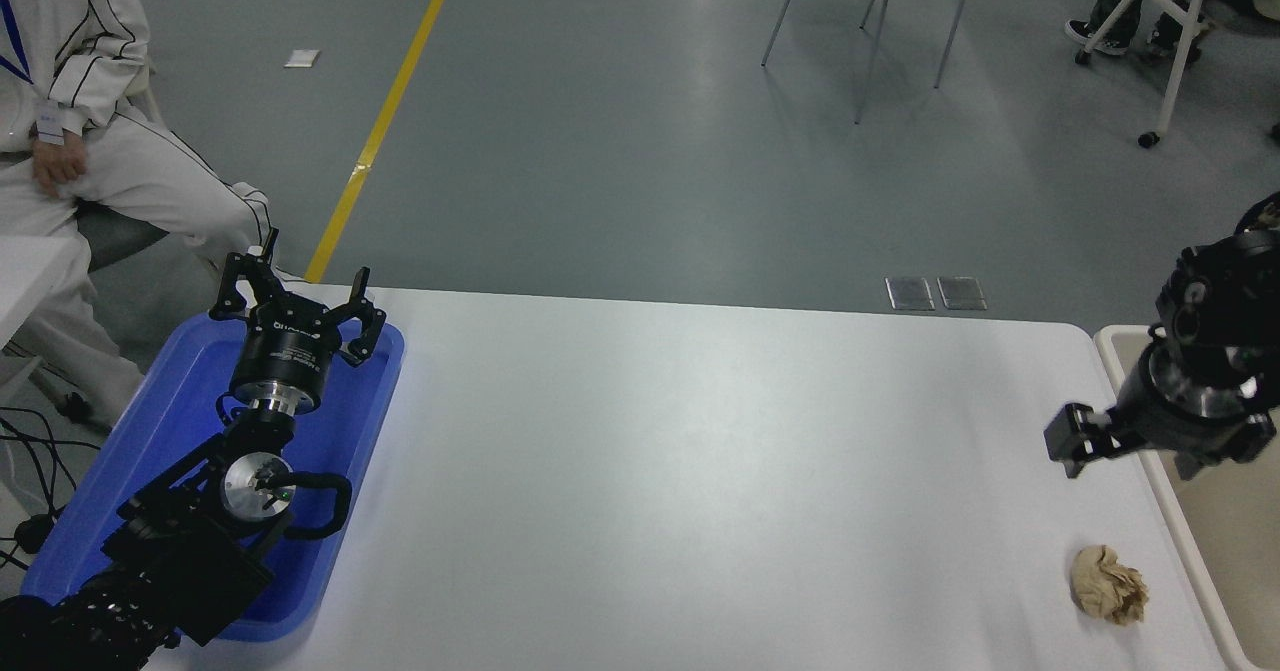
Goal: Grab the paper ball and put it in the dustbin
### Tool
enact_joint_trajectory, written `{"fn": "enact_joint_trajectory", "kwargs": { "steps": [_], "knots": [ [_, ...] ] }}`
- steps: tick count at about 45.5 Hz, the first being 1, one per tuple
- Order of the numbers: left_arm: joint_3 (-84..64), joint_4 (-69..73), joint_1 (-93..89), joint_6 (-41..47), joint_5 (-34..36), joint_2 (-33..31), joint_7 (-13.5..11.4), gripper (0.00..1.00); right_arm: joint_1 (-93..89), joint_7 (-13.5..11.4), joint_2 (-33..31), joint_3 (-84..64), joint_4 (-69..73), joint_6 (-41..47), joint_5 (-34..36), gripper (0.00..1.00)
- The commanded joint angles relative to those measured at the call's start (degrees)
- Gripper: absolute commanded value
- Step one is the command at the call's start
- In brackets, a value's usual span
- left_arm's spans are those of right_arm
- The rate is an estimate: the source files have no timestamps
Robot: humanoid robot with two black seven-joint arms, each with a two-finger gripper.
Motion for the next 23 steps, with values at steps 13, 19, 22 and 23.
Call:
{"fn": "enact_joint_trajectory", "kwargs": {
  "steps": [13,19,22,23],
  "knots": [
    [0.01,0.00,0.08,0.00,0.00,-0.02,0.00,1.00,-16.96,0.00,-0.78,7.37,-10.35,-5.67,-3.46,0.99],
    [0.01,0.00,0.08,0.00,0.00,-0.02,0.00,1.00,-20.39,0.00,-0.87,9.13,-12.55,-6.37,-4.69,0.99],
    [0.01,0.00,0.08,0.00,0.00,-0.02,0.00,1.00,-21.80,0.00,-0.78,9.22,-13.78,-6.63,-4.69,0.99],
    [0.01,0.00,0.08,0.00,0.00,0.07,-0.08,1.00,-22.59,0.00,-0.78,9.22,-14.31,-6.81,-4.69,0.99]
  ]
}}
